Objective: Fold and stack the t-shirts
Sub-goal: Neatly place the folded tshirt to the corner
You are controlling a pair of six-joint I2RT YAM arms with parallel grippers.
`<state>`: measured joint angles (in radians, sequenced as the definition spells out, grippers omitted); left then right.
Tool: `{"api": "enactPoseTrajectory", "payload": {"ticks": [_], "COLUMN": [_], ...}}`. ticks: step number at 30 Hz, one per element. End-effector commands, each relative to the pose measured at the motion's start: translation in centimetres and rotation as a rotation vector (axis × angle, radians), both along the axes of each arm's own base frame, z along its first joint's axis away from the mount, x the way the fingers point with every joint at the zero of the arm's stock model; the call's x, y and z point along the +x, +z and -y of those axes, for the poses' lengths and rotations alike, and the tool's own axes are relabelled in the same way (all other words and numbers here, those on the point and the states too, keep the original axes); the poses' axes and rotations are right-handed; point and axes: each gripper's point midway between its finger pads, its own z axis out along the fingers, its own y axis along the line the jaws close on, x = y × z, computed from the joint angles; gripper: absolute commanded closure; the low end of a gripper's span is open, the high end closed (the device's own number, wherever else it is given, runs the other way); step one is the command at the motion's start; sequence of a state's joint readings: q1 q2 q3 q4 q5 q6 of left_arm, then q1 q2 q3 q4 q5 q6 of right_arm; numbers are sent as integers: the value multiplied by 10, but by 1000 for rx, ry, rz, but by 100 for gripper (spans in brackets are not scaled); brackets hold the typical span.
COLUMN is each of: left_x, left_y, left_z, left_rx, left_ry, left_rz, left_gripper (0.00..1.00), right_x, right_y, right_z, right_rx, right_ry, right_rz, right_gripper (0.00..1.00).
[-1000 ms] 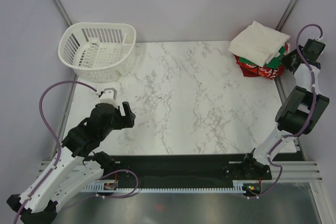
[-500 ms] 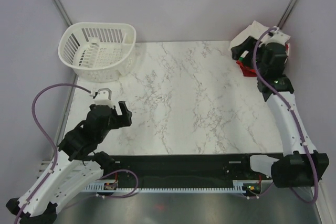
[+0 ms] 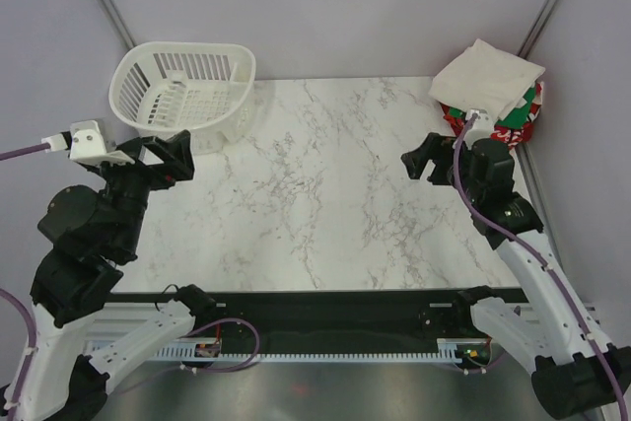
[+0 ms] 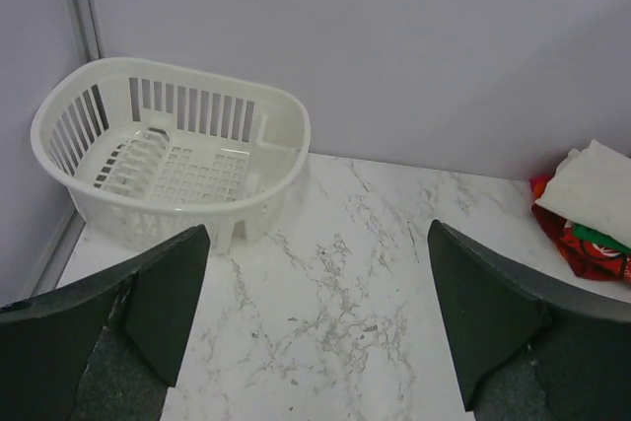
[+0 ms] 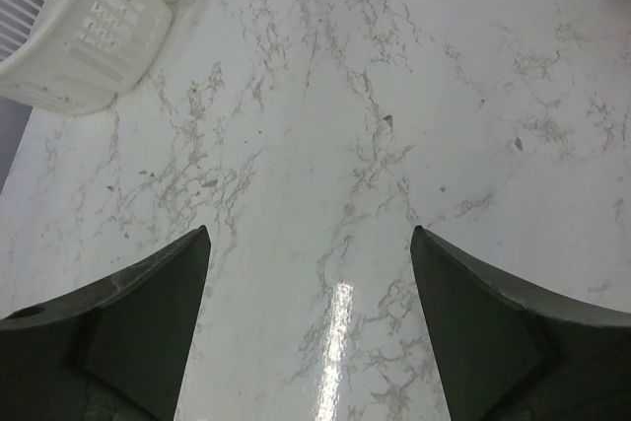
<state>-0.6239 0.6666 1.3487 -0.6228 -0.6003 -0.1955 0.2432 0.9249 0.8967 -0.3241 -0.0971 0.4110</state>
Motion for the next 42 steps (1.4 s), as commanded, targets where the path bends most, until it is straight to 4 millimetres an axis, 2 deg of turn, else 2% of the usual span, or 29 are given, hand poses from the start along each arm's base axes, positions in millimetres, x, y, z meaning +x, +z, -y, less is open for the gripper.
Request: {"api": "enactPoseTrajectory", "payload": {"ticks": [1,4,5,7,8,10,11,13,14,15,16,17,18,19,20,22,23,24,25,26,27,28,29,30,32,33,34,36,42], "left_x": [0,7,17,21,30,37,46,52,54,58,63,66,72,78,83,97,103,110,121,128,136,148,154,160,171,168,160,162,163], "left_y": [5,-35,-72,-106,-146,-174,-200,-216,-246,-237,-250,-269,-271,-288,-299,-310,-310,-315,-309,-329,-329,-319,-330,-329,-329,-340,-353,-343,-344], "left_z": [-15,-10,-5,-8,-3,4,12,9,8,2,1,-8,-7,-8,-20,-18,-31,-27,-25,-33,-30,-26,-24,-19,-23,-13,-19,-17,-16], "left_rx": [101,128,170,128,145,135,152,154,196,206,224,235,215,213,195,193,162,151,132,131,138,171,246,273,254,244,243,222,225], "left_ry": [62,61,70,121,136,122,107,139,148,184,197,227,216,215,253,217,254,206,187,193,166,145,118,81,58,-42,-43,-42,-46], "left_rz": [31,-15,-81,-118,-166,-152,-126,-70,-82,-9,-24,-51,-42,-87,-110,-100,-94,-103,-84,-138,-134,-121,-157,-142,-111,-125,-152,-110,-115], "left_gripper": [0,0,0,0,0,0,0,0,0,0,0,0,0,0,0,0,0,0,0,0,0,0,1,0,0,0,0,0,0], "right_x": [-21,-39,-43,-54,-58,-66,-69,-77,-79,-81,-86,-88,-90,-92,-93,-94,-95,-95,-94,-93,-92,-92,-91,-90,-91,-91,-91,-90,-84], "right_y": [-11,-21,-23,-27,-29,-34,-36,-35,-34,-31,-26,-23,-22,-22,-23,-24,-24,-24,-24,-25,-26,-27,-27,-27,-28,-30,-30,-34,-41], "right_z": [2,-1,-1,-2,-3,-3,-3,-6,-7,-8,-12,-14,-15,-15,-14,-12,-13,-14,-14,-13,-13,-13,-12,-13,-13,-13,-13,-14,-18], "right_rx": [-29,-21,-13,7,23,42,50,67,76,96,109,116,117,113,106,108,112,116,114,111,105,102,102,101,100,99,100,110,126], "right_ry": [31,74,77,95,92,100,101,123,127,131,160,172,184,189,186,176,182,183,183,179,179,176,175,176,178,180,180,177,181], "right_rz": [-1,-10,-15,-2,-5,10,14,33,38,43,57,62,68,78,79,78,76,73,72,70,65,64,63,60,59,53,58,51,35], "right_gripper": [9,2,2,2,2,2,2,2,2,2,2,2,2,2,2,2,2,2,2,2,2,2,2,2,2,2,2,2,2]}}
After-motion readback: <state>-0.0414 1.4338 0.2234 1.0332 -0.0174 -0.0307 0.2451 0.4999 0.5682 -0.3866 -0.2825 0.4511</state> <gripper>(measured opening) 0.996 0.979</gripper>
